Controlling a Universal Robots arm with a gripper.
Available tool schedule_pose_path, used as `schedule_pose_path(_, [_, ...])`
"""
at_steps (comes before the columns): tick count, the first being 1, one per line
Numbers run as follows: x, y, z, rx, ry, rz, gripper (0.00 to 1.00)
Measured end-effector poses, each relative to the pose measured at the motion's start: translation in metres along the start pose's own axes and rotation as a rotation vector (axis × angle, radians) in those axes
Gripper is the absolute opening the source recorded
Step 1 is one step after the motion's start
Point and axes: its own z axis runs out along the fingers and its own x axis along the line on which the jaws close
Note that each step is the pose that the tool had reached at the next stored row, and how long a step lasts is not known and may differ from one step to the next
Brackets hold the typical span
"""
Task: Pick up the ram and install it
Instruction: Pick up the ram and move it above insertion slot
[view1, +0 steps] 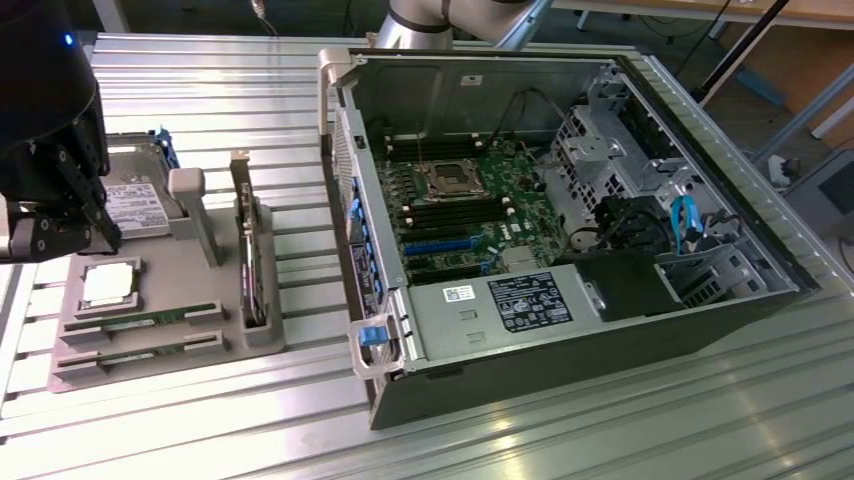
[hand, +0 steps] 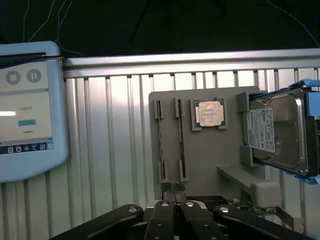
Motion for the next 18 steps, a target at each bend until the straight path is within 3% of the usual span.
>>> schedule_pose_path(3, [0.0000, 0.0000, 0.0000, -0.0013, 0.0015, -0.041, 0.11])
schedule_pose_path(6, [0.0000, 0.0000, 0.0000, -0.0006, 0.0017, -0.041, 0.11])
schedule_pose_path(7, [0.0000, 0.0000, 0.0001, 0.0045, 0.0015, -0.041, 0.11])
schedule_pose_path(8, [0.0000, 0.0002, 0.0002, 0.0175, 0.0014, -0.041, 0.11])
schedule_pose_path(9, [0.0000, 0.0005, 0.0004, 0.0363, 0.0013, -0.042, 0.11])
schedule_pose_path(10, [0.0000, 0.0006, 0.0006, 0.0489, 0.0010, -0.042, 0.11])
schedule_pose_path(15, [0.0000, 0.0007, 0.0006, 0.0512, 0.0003, -0.042, 0.11])
schedule_pose_path(16, [0.0001, 0.0007, 0.0006, 0.0511, -0.0024, -0.042, 0.11])
schedule_pose_path(18, [0.0000, 0.0007, 0.0006, 0.0509, -0.0259, -0.043, 0.11])
